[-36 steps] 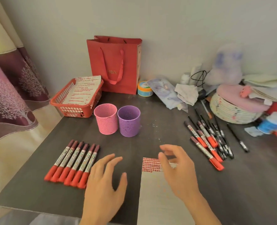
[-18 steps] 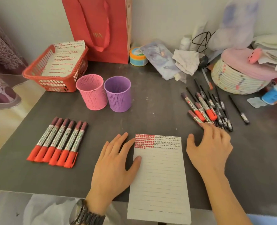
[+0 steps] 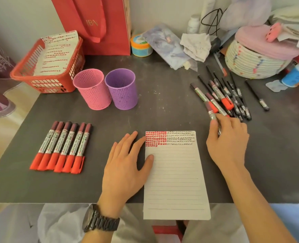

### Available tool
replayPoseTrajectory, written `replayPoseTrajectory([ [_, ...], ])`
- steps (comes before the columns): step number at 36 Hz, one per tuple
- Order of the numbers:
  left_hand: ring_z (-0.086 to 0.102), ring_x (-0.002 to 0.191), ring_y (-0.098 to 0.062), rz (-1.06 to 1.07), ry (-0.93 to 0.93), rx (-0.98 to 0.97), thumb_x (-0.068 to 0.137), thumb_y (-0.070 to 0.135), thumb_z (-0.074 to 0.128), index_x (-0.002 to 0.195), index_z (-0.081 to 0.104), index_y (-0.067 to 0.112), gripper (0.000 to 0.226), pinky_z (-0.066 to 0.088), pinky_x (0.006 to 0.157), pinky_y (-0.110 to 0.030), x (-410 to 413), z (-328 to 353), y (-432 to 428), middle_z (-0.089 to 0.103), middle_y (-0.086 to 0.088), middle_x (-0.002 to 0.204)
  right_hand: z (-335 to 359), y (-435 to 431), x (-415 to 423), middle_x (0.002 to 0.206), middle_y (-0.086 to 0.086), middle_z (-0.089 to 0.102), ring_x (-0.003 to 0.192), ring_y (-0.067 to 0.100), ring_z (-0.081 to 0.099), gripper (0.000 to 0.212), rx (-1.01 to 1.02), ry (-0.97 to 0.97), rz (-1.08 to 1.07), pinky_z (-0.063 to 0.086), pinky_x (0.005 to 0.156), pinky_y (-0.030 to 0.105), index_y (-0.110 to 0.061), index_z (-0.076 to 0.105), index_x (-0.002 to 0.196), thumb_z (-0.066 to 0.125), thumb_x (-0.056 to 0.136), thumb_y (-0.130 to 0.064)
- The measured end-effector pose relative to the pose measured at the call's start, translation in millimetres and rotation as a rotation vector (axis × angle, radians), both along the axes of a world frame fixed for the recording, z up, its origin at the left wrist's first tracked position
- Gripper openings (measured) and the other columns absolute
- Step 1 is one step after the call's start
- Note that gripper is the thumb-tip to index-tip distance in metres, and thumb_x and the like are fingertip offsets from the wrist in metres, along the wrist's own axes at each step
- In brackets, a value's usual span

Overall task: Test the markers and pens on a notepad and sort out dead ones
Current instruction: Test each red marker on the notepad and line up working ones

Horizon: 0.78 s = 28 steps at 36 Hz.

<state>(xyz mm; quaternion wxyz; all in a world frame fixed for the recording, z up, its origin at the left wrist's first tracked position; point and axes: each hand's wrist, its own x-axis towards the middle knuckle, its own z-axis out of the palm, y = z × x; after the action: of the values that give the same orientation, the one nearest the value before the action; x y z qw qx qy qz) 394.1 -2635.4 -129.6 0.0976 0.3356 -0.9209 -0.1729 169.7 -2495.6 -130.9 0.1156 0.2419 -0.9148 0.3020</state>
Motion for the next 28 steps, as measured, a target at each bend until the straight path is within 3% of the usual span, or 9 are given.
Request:
replayPoseTrajectory([
  [2, 0.020, 0.150, -0.011, -0.003, 0.000, 0.000, 0.096, 0.065, 0.035, 0.148, 0.038, 0.039, 0.058, 0.009, 0.123, -0.036, 0.5, 0.0, 0.3, 0.030, 0.013, 0.160, 3.9, 1.6, 2.4, 0.091, 0.006, 0.060, 0.089, 0.027, 0.048, 0.036, -0.157, -0.094, 0.018, 0.032, 0.075, 0.035, -0.014, 0.063, 0.102, 0.033, 0.105, -0.034],
  [4, 0.019, 0.151, -0.010, -0.007, -0.003, -0.005, 0.097, 0.064, 0.036, 0.149, 0.037, 0.039, 0.057, 0.006, 0.123, -0.034, 1.2, 0.2, 0.6, 0.028, 0.013, 0.161, 8.3, 3.8, 10.0, 0.079, -0.006, 0.053, 0.078, 0.019, 0.049, 0.038, -0.364, -0.236, 0.015, 0.037, 0.072, 0.038, -0.022, 0.060, 0.093, 0.029, 0.105, -0.040],
  [7, 0.017, 0.151, -0.009, -0.007, -0.005, -0.004, 0.097, 0.063, 0.036, 0.150, 0.036, 0.039, 0.058, 0.003, 0.122, -0.032, 1.7, 1.5, 0.9, 0.027, 0.014, 0.161, 15.2, 6.4, 29.3, 0.069, -0.015, 0.045, 0.062, 0.007, 0.044, 0.040, -0.541, -0.442, 0.039, 0.039, 0.069, 0.036, -0.033, 0.068, 0.093, 0.035, 0.103, -0.051],
  [12, 0.012, 0.151, -0.005, -0.007, -0.015, -0.010, 0.099, 0.063, 0.032, 0.152, 0.032, 0.041, 0.057, -0.002, 0.121, -0.029, 2.8, 2.5, 1.7, 0.022, 0.017, 0.162, 29.5, 5.2, 58.9, 0.053, -0.012, 0.038, 0.047, 0.004, 0.035, 0.042, -0.675, -0.793, 0.144, 0.037, 0.053, 0.027, -0.026, 0.072, 0.086, 0.049, 0.099, -0.059],
  [14, 0.011, 0.151, -0.004, -0.002, -0.003, -0.002, 0.099, 0.062, 0.030, 0.152, 0.031, 0.041, 0.057, -0.003, 0.121, -0.027, 2.6, 2.6, 1.6, 0.022, 0.018, 0.162, 35.8, 4.8, 68.9, 0.056, -0.008, 0.046, 0.046, 0.005, 0.040, 0.042, -0.751, -0.909, 0.230, 0.037, 0.047, 0.020, -0.020, 0.071, 0.088, 0.055, 0.094, -0.059],
  [17, 0.014, 0.150, -0.001, 0.013, 0.031, 0.030, 0.099, 0.063, 0.028, 0.151, 0.033, 0.041, 0.056, -0.004, 0.119, -0.024, 2.2, 3.0, 1.3, 0.026, 0.021, 0.160, 40.5, 6.0, 80.7, 0.065, -0.001, 0.046, 0.050, 0.011, 0.037, 0.044, -0.808, -0.979, 0.349, 0.036, 0.047, 0.022, -0.009, 0.067, 0.091, 0.062, 0.094, -0.052],
  [20, 0.031, 0.143, 0.000, 0.037, 0.164, 0.107, 0.098, 0.059, 0.029, 0.142, 0.047, 0.036, 0.053, 0.013, 0.120, -0.025, 3.7, 6.1, 1.3, 0.047, 0.020, 0.147, 42.8, 7.3, 91.7, 0.071, 0.002, 0.061, 0.052, 0.014, 0.044, 0.030, -0.770, -1.023, 0.397, 0.039, 0.048, 0.025, -0.018, 0.072, 0.093, 0.065, 0.092, -0.047],
  [23, 0.049, 0.120, 0.008, 0.105, 0.354, 0.260, 0.098, 0.054, 0.032, 0.125, 0.060, 0.037, 0.043, 0.040, 0.104, -0.022, 9.8, 9.5, 1.1, 0.060, 0.030, 0.122, 42.5, 9.8, 100.2, 0.080, 0.007, 0.071, 0.054, 0.015, 0.050, 0.017, -0.748, -1.091, 0.453, 0.042, 0.049, 0.026, -0.025, 0.076, 0.098, 0.071, 0.088, -0.037],
  [28, 0.063, 0.103, 0.002, 0.151, 0.559, 0.434, 0.101, 0.047, 0.038, 0.110, 0.066, 0.040, 0.030, 0.041, 0.080, -0.007, 18.1, 23.4, 14.1, 0.069, 0.026, 0.104, 37.2, 14.6, 108.2, 0.090, 0.011, 0.072, 0.059, 0.017, 0.056, 0.031, -0.704, -1.160, 0.588, 0.046, 0.052, 0.024, -0.017, 0.078, 0.100, 0.072, 0.070, -0.026],
])
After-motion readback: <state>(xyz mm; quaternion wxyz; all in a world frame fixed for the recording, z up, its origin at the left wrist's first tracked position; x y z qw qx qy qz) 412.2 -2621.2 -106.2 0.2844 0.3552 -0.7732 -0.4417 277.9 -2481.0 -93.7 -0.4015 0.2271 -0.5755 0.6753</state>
